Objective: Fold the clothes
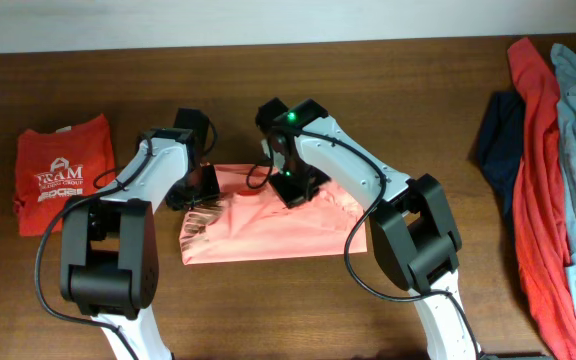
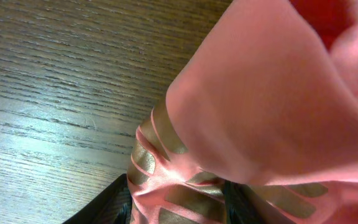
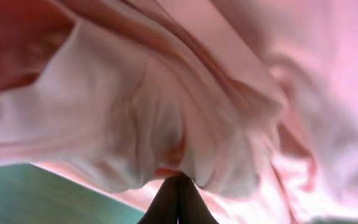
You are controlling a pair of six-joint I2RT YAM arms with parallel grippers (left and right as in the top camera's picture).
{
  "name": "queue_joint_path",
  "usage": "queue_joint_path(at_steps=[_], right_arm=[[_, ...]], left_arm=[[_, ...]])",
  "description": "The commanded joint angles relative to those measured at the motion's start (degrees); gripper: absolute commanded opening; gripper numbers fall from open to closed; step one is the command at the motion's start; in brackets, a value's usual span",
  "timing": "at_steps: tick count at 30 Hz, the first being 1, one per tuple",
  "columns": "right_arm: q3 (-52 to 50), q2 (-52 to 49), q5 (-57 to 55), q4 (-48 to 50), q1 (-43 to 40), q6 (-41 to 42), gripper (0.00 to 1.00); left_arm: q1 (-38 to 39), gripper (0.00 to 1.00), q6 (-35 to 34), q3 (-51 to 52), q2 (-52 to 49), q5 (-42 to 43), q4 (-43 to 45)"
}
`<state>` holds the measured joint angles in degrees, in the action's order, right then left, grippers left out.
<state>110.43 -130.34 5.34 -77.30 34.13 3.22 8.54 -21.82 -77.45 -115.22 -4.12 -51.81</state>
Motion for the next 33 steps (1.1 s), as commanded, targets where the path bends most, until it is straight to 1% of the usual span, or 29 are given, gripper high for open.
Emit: queue_joint_path(at_steps=[1, 7, 13, 15, 19, 21, 25, 29, 33], right_arm=[[-0.28, -0.33, -5.62, -2.78, 0.35, 0.07, 0.04], [-0.31, -0.33, -11.45, -8.57, 0.35, 0.09, 0.04], [-0.74, -0.33, -10.51, -12.9, 0.35, 0.31, 0.04], [-0.72, -0.28, -8.63, -12.22, 0.37, 0.28, 0.05], [-0.72, 0.72, -3.3, -8.98, 0.42, 0.26, 0.12], [-0.72, 1.42, -0.55, -7.1, 0.42, 0.24, 0.17], [-0.72, 1.84, 1.81, -3.93, 0.42, 0.31, 0.25], [-0.7, 1.86, 4.61, -1.86, 0.35, 0.28, 0.27], [-0.48, 3.06, 6.08, -3.15, 0.31, -1.81, 0.27]], left_arm=[[-0.35, 0.48, 0.94, 0.74, -1.79, -0.68, 0.33], [-0.35, 0.48, 0.94, 0.74, -1.79, -0.7, 0.28], [-0.35, 0.48, 0.94, 0.76, -1.79, -0.72, 0.31], [-0.35, 0.48, 0.94, 0.74, -1.79, -0.76, 0.35], [-0.35, 0.48, 0.94, 0.74, -1.79, -0.87, 0.35], [-0.35, 0.48, 0.94, 0.76, -1.79, -0.87, 0.33], [-0.35, 0.48, 0.94, 0.74, -1.79, -0.87, 0.33], [-0.35, 0.48, 0.94, 0.76, -1.79, -0.9, 0.33], [-0.35, 0.48, 0.94, 0.76, -1.79, -0.92, 0.37]])
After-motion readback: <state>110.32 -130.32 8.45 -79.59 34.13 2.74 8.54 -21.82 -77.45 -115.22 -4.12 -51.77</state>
